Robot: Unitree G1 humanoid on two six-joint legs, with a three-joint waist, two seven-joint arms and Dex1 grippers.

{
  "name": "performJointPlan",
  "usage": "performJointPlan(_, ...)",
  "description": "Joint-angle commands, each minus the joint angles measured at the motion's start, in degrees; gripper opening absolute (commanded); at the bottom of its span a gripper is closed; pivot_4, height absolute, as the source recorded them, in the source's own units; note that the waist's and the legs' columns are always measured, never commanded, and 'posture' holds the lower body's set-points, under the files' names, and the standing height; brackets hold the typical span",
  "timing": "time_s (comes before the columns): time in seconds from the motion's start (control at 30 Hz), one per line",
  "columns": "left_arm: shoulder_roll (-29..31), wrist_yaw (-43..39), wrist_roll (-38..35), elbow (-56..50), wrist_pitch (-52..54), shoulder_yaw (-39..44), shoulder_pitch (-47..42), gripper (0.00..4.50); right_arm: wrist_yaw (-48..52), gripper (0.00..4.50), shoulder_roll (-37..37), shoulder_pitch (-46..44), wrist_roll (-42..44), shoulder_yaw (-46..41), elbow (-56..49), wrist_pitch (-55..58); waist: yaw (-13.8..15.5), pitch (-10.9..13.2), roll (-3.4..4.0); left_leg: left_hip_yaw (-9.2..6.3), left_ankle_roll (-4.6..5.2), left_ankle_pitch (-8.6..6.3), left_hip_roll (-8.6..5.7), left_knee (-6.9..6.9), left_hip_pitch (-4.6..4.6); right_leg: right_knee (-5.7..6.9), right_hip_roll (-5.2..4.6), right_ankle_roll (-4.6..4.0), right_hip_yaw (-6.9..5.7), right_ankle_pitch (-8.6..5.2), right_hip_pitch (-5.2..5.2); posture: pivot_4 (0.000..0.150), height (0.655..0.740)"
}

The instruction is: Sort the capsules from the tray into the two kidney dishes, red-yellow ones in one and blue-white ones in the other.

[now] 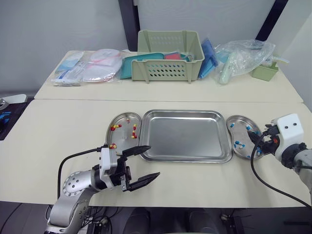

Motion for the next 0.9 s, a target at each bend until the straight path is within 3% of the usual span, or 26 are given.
performJointPlan(0.03,-0.08,3.25,-0.19,-2.99,0.71,1.91,0.38,4.50,1.76,4.48,-1.49,1.31,-0.59,-2.23,0.05,-6.35,0.02,0.00,-0.01,0.00,0.00,0.00,0.00,0.00,0.00,0.00,0.00,0.00,-0.01,0.00,0.00,0.150,0.7400)
performJointPlan(0.23,2.25,11.07,-1.08,-6.44,6.22,7.15,0.11,4.50,12.90,4.48,-3.25,6.87,0.66,-4.87,5.10,-27.10,0.02,0.03,-0.04,0.00,0.00,0.00,0.00,0.01,0.01,-0.01,-0.01,0.00,-0.01,0.00,0.03,0.150,0.7400)
performJointPlan(0.4,8.38,16.97,1.74,-3.75,12.90,14.41,-0.95,4.50,26.81,4.48,-8.52,12.64,3.90,-10.03,12.11,-37.69,0.05,0.05,-0.07,-0.01,0.00,0.00,0.00,0.01,0.09,-0.01,0.00,0.01,-0.03,0.00,0.13,0.150,0.7400)
performJointPlan(0.5,13.83,17.08,5.15,2.69,12.90,19.67,-0.54,4.50,34.30,4.48,-12.80,14.63,6.30,-13.66,18.70,-39.67,-0.08,0.10,-0.09,0.02,0.00,0.00,0.00,0.00,0.20,-0.03,0.00,0.01,-0.01,0.00,0.21,0.150,0.7400)
performJointPlan(0.6,17.12,12.47,1.93,8.70,14.16,25.08,0.00,4.50,39.28,4.48,-16.82,14.72,7.28,-15.17,24.88,-39.82,-0.25,0.14,-0.08,0.06,0.00,0.00,0.00,-0.01,0.24,-0.04,0.00,0.00,0.01,0.00,0.23,0.150,0.7400)
performJointPlan(0.67,19.25,12.06,3.66,13.23,13.58,27.77,0.33,4.50,42.63,4.48,-19.78,14.10,7.10,-15.67,30.15,-40.82,-0.21,0.18,-0.09,0.05,0.00,0.00,0.01,-0.02,0.23,-0.04,0.00,0.00,0.00,-0.01,0.23,0.150,0.7400)
performJointPlan(0.9,22.97,13.95,8.90,18.33,15.05,28.49,0.18,4.50,47.91,4.48,-24.44,11.74,6.03,-14.50,39.98,-45.66,-0.12,0.35,-0.17,0.07,0.00,0.00,0.01,-0.01,0.21,-0.06,-0.02,0.00,0.00,0.00,0.23,0.150,0.7400)
